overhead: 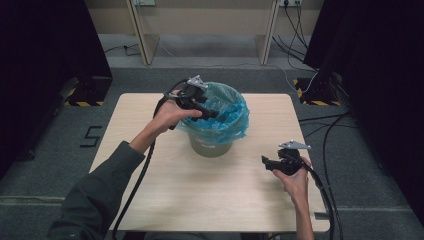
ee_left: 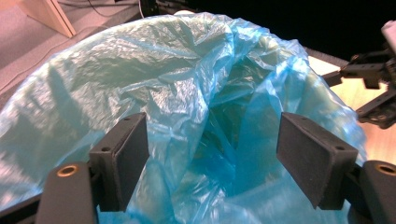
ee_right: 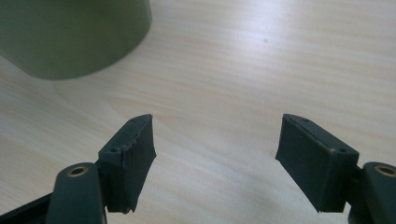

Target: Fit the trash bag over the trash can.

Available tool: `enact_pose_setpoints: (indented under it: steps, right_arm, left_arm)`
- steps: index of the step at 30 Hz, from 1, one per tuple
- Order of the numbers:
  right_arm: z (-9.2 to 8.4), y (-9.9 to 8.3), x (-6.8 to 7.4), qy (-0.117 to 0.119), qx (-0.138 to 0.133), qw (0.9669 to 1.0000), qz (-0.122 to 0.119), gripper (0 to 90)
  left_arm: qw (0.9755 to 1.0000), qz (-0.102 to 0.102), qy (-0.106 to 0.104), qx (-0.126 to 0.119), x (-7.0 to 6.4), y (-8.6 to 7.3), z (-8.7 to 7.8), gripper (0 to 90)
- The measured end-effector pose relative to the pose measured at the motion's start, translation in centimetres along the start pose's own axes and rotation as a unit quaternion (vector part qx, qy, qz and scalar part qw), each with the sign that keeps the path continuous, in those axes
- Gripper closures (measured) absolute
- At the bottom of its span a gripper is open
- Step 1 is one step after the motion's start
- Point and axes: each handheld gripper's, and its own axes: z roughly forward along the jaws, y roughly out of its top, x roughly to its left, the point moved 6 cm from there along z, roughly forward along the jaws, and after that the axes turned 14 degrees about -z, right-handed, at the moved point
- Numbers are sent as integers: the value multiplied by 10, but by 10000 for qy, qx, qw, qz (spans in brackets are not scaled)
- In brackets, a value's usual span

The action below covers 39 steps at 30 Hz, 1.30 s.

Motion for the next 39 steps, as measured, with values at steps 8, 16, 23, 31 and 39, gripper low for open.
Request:
enact_pose_setpoints:
  steps: [8, 16, 23, 31, 39]
  right_arm:
    - [2, -18, -6, -41, 137, 9999, 57, 274]
    - [2, -27, -10, -110, 215, 9996, 121, 275]
    - [3, -31, -7, -104, 286, 9995, 115, 275]
    - [8, -42, -1, -99, 355, 9993, -83, 265]
    - [7, -47, 4, -240, 175, 9991, -309, 231]
  left_arm:
    - [9993, -155, -62, -332, 13, -13, -25, 229]
    - [9978, -271, -146, -591, 23, -35, -48, 226]
    - [9969, -317, -51, -716, 32, -60, -66, 226]
    - [9946, -424, -52, -945, 43, -101, -78, 226]
    - [9944, -509, 37, -925, 52, -151, -72, 223]
